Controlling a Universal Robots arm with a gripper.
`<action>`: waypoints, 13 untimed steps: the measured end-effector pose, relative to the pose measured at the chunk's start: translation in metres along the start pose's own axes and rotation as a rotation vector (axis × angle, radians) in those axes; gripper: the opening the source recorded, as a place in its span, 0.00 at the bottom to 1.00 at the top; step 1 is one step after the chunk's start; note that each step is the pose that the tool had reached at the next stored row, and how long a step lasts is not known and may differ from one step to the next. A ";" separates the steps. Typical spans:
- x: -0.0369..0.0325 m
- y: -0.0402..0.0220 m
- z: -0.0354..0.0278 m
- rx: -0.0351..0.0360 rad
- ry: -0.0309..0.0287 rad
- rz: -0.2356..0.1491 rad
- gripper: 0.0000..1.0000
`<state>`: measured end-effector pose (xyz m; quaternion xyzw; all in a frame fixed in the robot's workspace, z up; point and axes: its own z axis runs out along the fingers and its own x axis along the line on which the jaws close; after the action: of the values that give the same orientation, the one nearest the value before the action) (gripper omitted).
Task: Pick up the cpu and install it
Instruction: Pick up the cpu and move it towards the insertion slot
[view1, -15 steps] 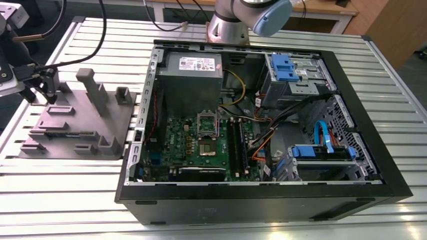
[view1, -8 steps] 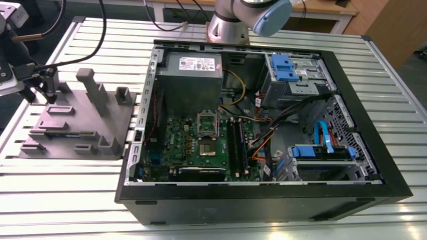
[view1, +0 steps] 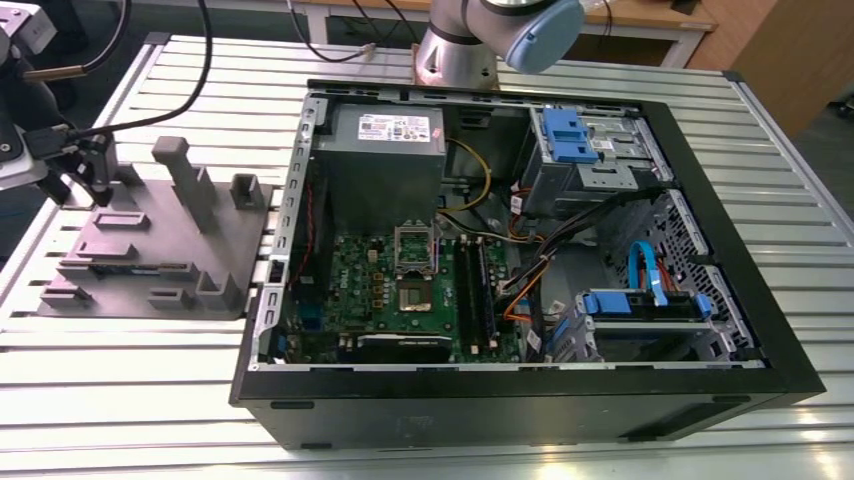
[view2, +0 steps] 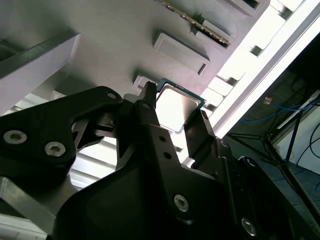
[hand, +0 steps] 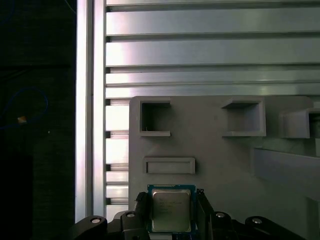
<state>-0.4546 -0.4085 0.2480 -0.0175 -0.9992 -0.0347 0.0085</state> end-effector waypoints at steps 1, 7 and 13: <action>0.0000 0.0000 -0.0005 0.0001 0.0001 0.000 0.47; 0.0000 0.0003 -0.0041 0.0002 -0.0002 0.001 0.47; 0.0002 0.0008 -0.0109 0.0001 -0.0003 0.004 0.47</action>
<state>-0.4546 -0.4084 0.2589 -0.0196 -0.9992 -0.0347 0.0084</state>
